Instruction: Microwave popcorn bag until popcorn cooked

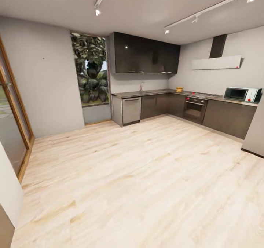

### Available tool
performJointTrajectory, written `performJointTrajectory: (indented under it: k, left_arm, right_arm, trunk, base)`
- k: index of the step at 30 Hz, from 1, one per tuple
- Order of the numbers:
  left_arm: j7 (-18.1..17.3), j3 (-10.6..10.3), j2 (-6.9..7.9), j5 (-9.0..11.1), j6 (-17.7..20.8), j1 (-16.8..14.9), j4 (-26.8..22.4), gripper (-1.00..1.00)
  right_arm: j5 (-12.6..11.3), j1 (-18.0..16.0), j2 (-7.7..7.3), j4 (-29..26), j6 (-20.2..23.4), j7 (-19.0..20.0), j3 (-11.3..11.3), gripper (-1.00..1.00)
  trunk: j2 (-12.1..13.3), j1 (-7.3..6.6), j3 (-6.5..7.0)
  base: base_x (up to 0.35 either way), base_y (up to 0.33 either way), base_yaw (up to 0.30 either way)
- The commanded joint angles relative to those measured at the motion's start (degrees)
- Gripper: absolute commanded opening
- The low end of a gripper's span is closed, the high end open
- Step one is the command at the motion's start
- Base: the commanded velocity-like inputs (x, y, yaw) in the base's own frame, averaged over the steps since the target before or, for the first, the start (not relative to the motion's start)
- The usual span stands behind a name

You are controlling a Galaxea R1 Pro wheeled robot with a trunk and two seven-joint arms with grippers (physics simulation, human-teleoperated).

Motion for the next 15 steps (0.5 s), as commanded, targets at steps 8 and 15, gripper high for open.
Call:
performJointTrajectory:
  k: [8,15]
  left_arm:
    - [0.0,0.0,-0.01,0.5,-0.2,0.0,0.0,1.0]
    - [0.0,0.0,-0.01,0.5,-0.2,0.0,0.0,1.0]
  right_arm:
    - [0.0,0.0,0.17,0.0,-0.2,-0.1,-0.2,1.0]
    - [0.0,0.0,0.07,0.0,-0.2,-0.1,-0.2,1.0]
  trunk:
    - [0.0,0.03,-0.05]
    - [0.0,0.03,-0.05]
  base:
    - [0.323,0.0,0.0]
    - [0.323,0.0,0.0]
